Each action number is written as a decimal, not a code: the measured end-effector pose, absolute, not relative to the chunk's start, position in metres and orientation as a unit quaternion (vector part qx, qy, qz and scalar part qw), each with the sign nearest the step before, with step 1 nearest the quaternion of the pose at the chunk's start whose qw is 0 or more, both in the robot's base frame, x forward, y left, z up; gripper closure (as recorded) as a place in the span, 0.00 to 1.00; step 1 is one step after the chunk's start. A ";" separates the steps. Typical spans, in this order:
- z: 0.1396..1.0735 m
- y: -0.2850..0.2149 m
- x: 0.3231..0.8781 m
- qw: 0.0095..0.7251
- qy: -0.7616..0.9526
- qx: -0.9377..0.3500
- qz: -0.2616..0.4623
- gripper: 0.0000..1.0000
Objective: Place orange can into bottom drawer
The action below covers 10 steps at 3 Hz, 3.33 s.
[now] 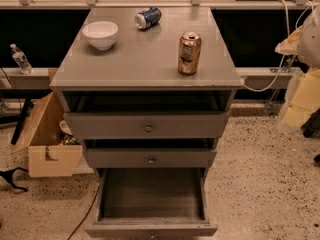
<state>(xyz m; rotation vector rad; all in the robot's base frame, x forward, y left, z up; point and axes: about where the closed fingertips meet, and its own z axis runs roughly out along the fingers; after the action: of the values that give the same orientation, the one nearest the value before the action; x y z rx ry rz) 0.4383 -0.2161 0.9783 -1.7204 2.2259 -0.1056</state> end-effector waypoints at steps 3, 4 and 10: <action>0.969 -0.187 0.495 0.221 0.792 -0.569 -0.016 0.00; 0.969 -0.187 0.495 0.221 0.792 -0.569 -0.016 0.00; 0.923 -0.102 0.733 0.461 0.789 -0.388 0.121 0.00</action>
Offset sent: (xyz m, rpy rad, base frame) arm 0.0605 0.0318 -0.0093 0.1266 -0.0527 -0.0431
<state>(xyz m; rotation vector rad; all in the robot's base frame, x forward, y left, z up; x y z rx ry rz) 0.7329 -0.1017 0.9227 -0.9558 1.9409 0.2969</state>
